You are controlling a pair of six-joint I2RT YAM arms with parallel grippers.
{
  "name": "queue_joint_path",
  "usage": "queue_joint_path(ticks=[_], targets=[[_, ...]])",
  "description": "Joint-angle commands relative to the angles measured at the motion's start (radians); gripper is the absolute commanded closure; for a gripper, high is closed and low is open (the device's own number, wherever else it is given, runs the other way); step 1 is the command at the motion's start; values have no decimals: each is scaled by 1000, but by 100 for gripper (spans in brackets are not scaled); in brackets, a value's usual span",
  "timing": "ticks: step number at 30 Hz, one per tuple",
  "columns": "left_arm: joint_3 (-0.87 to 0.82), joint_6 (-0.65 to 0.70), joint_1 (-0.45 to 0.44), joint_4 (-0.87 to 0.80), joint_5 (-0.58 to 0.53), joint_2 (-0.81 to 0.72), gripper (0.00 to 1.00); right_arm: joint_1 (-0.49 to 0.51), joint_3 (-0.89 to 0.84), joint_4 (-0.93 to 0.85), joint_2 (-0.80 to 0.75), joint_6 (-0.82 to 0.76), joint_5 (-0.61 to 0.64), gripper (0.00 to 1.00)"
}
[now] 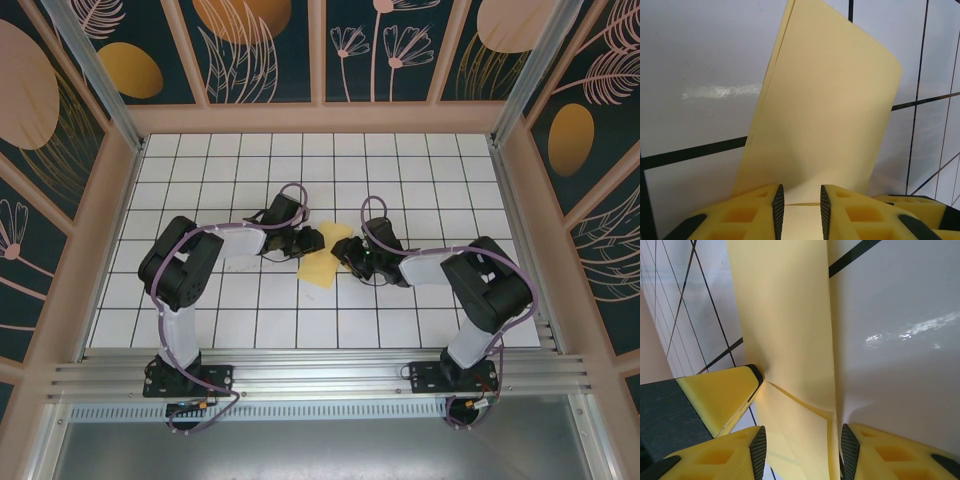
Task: Fold a paper plane with a square sheet of paper (pick it up from the middle)
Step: Fold the triangle a second time at the center of the table.
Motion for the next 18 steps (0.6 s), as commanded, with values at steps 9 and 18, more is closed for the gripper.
queue_joint_path(ticks=[9,18], targets=[[9,22,4,-13,-3,24,70,10,12,72,49,31,-44,52],[18,21,4,-16,-2,15,70,7,-6,106,28,17,-29,53]])
